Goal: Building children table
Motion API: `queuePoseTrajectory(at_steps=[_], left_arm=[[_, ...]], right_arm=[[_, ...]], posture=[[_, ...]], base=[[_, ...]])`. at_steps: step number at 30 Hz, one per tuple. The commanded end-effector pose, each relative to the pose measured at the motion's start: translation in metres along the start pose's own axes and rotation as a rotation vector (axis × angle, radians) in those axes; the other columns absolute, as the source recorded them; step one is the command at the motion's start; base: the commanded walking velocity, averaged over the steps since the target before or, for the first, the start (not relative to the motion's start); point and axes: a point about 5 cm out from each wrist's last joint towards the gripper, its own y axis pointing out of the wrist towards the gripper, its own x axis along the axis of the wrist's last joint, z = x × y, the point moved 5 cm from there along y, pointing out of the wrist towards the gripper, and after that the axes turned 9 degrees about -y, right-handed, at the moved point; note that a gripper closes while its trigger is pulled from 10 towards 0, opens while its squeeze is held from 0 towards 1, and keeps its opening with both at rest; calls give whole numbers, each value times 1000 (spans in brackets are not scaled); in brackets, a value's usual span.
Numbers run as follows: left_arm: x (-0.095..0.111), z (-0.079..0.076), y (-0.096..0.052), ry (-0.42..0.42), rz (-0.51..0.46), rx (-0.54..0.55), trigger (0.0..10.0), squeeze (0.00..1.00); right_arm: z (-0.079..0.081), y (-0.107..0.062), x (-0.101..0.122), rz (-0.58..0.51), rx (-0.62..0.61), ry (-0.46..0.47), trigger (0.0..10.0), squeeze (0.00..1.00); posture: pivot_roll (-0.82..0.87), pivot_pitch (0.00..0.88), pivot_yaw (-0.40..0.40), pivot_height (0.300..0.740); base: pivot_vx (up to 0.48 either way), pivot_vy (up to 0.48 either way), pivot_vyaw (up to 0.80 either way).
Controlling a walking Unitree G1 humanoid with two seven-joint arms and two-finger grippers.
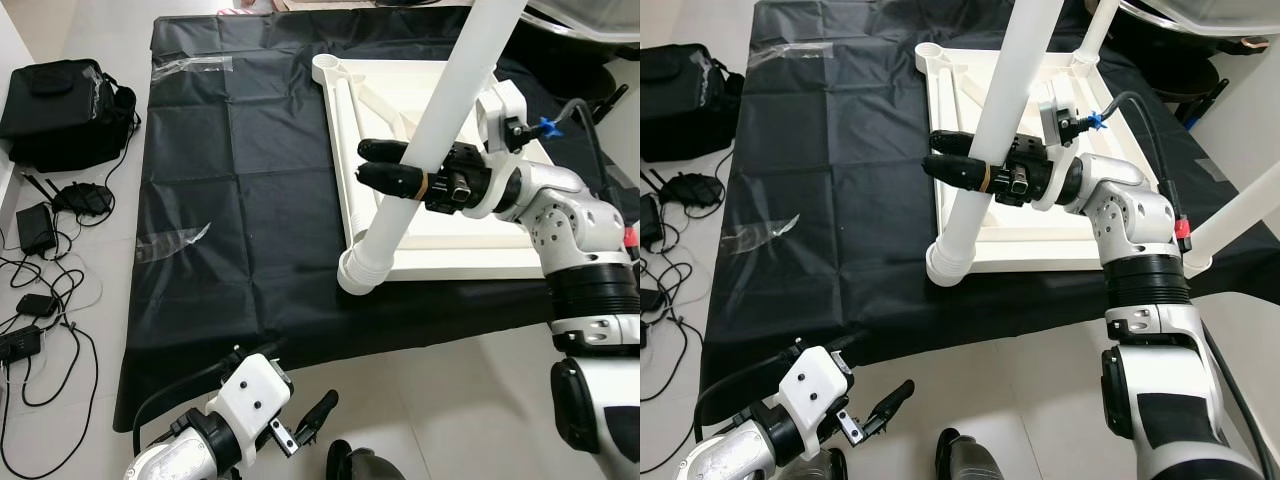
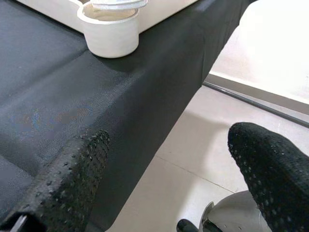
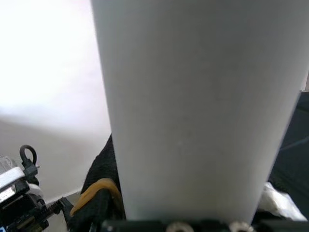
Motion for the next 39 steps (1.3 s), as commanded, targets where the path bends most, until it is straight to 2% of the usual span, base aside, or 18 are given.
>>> queuePoseTrajectory(at_steps=[1,10,23,27,39], left_arm=[[-4,-5,-2,2,19,-18,10000,0],[-3,-7,-2,6,17,-22,10000,0],[-2,-7,-1,12,14,-19,10000,0],[-2,-6,-1,12,14,-16,10000,0],[-2,-6,-1,12,13,-13,10000,0]], right_arm=[[1,0,0,28,19,-30,0,0],[4,7,-3,59,37,-54,0,0],[-4,16,4,44,12,-90,0,0],[-3,22,6,32,16,-89,0,0],[6,24,-1,35,42,-67,0,0]], posture=[[152,225,-106,740],[153,230,-113,740],[152,238,-119,740],[151,242,-118,740],[151,246,-117,740]], base=[[0,0,0],[0,0,0],[0,0,0],[0,0,0],[0,0,0]])
